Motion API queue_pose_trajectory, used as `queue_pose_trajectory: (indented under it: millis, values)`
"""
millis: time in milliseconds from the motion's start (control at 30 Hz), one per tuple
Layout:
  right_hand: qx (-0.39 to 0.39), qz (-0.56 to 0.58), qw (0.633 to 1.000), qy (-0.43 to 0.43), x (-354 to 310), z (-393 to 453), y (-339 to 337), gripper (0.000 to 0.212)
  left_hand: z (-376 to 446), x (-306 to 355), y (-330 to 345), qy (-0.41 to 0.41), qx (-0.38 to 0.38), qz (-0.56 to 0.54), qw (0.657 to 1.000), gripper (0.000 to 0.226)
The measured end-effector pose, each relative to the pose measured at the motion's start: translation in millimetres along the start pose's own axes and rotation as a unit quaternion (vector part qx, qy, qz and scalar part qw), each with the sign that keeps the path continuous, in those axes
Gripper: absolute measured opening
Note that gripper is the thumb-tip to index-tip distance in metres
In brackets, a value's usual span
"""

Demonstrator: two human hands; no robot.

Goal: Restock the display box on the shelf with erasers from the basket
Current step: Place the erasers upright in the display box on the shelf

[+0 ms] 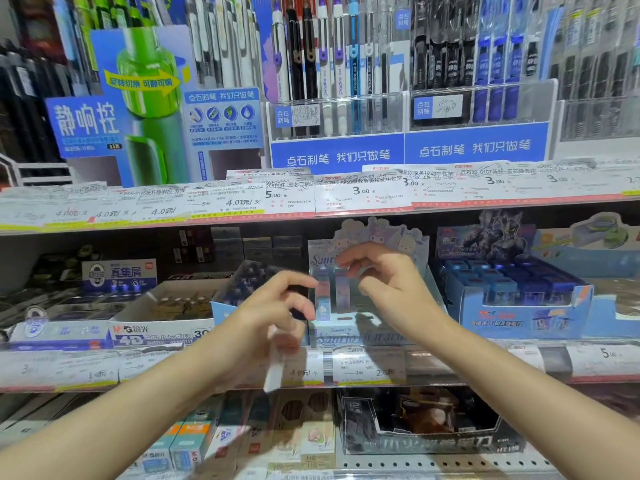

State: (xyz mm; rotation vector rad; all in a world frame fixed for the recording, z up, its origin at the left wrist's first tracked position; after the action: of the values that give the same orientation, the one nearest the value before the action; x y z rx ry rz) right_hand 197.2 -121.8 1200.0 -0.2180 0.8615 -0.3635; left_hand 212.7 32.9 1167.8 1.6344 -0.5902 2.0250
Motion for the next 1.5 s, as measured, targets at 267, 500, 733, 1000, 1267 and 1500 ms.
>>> queue_pose_trajectory:
  millis: [267,500,733,1000,1267,1500]
  values:
    - [-0.105,-0.07,0.992,-0.005,-29.9,-19.4,27.2,0.011,3.2,1.9,33.3,-0.097,-0.095,-0.229,0.964,0.06]
    - [-0.175,-0.049,0.982,0.045,-24.0,-13.9,23.3,0.005,5.7,-3.1,43.8,-0.12,-0.129,-0.258,0.95,0.052]
    - [-0.156,0.064,0.981,0.091,-23.5,-6.2,-9.3,0.005,-5.9,-14.4,37.3,-0.172,-0.172,-0.228,0.943,0.053]
    - [-0.134,0.163,0.973,0.092,-22.1,-8.3,0.3,0.016,1.6,-9.3,23.6,-0.043,-0.041,-0.075,0.995,0.026]
    - [-0.061,0.113,0.99,0.052,-23.5,0.6,-3.8,0.029,4.6,8.6,14.9,0.117,0.113,0.195,0.967,0.017]
    - [0.016,-0.001,1.0,0.027,-2.6,9.5,-19.6,0.036,-3.2,4.2,12.5,0.257,0.07,0.652,0.71,0.067]
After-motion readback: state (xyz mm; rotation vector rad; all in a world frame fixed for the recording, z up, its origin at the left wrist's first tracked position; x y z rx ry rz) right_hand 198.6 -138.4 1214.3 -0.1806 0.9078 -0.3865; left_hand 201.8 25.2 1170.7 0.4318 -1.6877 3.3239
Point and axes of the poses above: each hand's wrist, its own z-axis towards the middle knuckle, its own y-axis out of the palm, x = y × z, the point moved 6 cm from there along z, towards the middle knuckle, and after that the axes turned 1 degree about y, right-handed, at the moved point
